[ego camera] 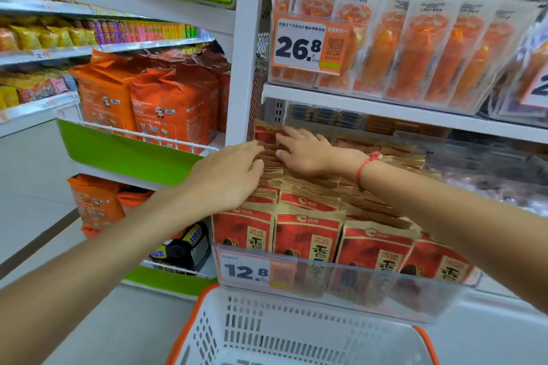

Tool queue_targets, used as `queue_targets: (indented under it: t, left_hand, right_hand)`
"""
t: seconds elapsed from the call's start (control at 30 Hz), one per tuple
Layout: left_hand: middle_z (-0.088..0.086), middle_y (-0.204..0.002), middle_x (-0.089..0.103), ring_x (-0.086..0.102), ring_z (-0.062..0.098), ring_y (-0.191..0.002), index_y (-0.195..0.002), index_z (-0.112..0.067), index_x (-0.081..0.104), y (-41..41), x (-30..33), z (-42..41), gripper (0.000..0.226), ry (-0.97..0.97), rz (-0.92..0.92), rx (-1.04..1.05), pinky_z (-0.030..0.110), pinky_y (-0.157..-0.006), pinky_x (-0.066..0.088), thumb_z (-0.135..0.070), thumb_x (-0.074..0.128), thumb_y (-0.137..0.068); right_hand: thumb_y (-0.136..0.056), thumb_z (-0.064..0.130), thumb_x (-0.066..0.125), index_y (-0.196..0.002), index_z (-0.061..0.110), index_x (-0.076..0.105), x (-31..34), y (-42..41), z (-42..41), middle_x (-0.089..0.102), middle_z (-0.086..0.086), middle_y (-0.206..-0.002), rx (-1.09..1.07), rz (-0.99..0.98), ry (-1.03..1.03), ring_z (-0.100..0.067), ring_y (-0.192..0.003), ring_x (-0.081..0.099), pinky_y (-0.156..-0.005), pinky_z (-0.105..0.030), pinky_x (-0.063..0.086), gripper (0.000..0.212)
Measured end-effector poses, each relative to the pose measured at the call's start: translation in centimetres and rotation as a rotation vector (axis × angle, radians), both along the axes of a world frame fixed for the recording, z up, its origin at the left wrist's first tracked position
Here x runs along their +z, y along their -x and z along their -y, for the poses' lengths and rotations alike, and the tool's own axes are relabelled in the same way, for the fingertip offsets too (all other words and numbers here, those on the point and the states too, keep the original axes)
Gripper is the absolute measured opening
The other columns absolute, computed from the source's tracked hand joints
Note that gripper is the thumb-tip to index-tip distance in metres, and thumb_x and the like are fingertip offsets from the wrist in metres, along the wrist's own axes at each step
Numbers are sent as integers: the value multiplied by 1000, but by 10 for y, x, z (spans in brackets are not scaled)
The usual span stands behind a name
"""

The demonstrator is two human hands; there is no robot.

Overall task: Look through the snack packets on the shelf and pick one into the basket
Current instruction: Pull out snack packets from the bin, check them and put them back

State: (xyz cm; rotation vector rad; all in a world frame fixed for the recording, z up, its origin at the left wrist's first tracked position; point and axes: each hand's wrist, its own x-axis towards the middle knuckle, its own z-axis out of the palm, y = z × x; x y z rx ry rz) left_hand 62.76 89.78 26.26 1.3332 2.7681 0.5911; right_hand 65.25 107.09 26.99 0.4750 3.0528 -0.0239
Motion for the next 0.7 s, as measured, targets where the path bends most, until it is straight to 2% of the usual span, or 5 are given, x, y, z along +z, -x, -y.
queue_targets:
  t: [0.07,0.13,0.23,0.43,0.7]
  left_hand:
    - [-7,-159,25,25,15,-144,-152,-24,27,-16,-1,10,48,82,0,-39,30,-112,24,-38,23,-106]
    - [-6,-162,14,11,9,-148,-155,-20,17,-23,-7,10,53,155,-19,-60,25,-117,9,-39,16,-106]
    - [-5,-163,3,1,7,-149,-156,-18,9,-21,-8,3,55,191,-71,-51,27,-118,-5,-39,9,-105]
    - [1,-163,-7,-6,12,-150,-155,-13,0,-5,-4,-13,54,285,21,-69,30,-119,-3,-35,7,-106]
    - [0,-163,-11,-9,12,-149,-155,-15,-5,9,-5,-33,52,250,41,-34,33,-120,-4,-32,6,-106]
  right_hand:
    - [-106,38,20,-155,18,15,0,-14,8,7,-4,-164,33,87,63,-24,-150,4,-121,-49,5,53]
    - [-106,38,18,-154,16,18,2,-24,13,10,-6,-163,43,91,111,-23,-150,6,-122,-45,6,53]
    - [-105,43,17,-155,16,14,4,-42,12,6,-5,-163,17,71,132,-21,-151,5,-122,-41,5,57]
    - [-103,49,10,-155,26,0,-1,-76,9,-4,5,-163,4,70,152,-12,-150,-6,-120,-38,-6,58]
    - [-104,48,11,-156,26,7,3,-71,9,1,2,-164,-35,73,115,-17,-151,-1,-120,-45,-1,56]
